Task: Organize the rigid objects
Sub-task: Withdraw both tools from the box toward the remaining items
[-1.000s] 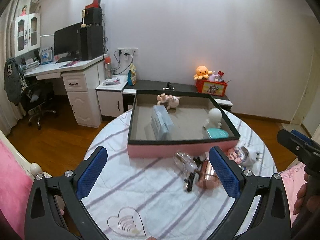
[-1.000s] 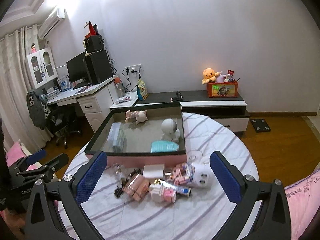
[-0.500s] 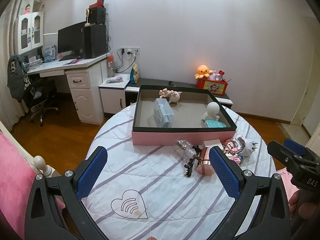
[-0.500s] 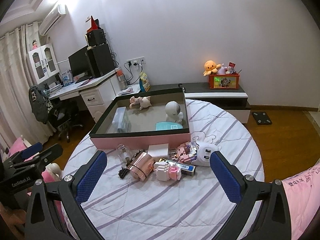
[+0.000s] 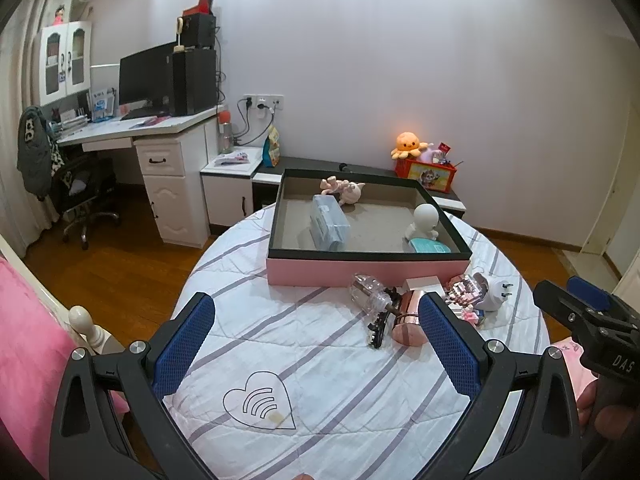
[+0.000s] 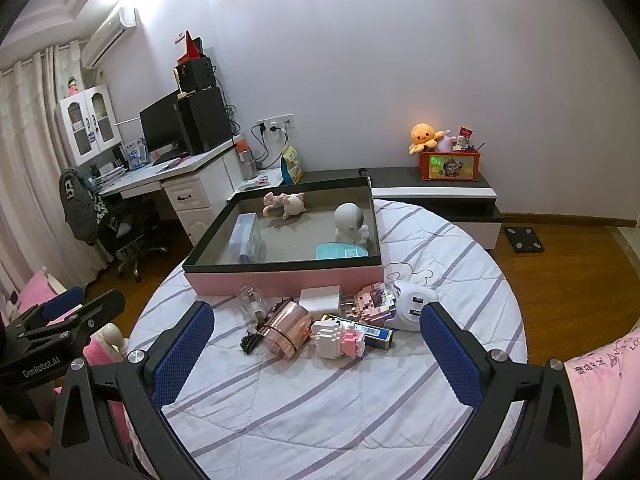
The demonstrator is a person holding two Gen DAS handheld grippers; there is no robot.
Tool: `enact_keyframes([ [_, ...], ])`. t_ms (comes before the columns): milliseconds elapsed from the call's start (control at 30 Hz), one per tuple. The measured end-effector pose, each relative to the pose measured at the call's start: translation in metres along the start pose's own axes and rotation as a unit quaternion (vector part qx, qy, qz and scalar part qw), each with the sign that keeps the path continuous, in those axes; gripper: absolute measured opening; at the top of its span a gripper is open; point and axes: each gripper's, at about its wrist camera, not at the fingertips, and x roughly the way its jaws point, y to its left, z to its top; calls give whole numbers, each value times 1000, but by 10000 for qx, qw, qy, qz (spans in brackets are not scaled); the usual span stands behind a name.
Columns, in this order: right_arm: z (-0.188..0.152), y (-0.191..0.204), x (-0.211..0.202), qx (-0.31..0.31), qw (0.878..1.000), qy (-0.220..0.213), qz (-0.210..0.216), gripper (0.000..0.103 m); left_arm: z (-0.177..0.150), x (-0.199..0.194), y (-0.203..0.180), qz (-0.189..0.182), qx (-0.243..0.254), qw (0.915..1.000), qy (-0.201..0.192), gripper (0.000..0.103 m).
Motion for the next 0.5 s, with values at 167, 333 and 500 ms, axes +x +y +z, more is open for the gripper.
enact_keyframes([
  [167, -1, -2, 1, 3, 10000, 24, -33, 103, -1, 2, -1, 0, -2, 10000, 27, 103],
  [333, -4, -11, 6, 36, 9998, 136, -124, 103, -4, 10, -6, -30, 7, 9999, 136, 103],
  [500, -15, -27, 18, 137, 9986, 411, -290, 103, -9, 23, -12, -71, 69, 9995, 286, 103],
])
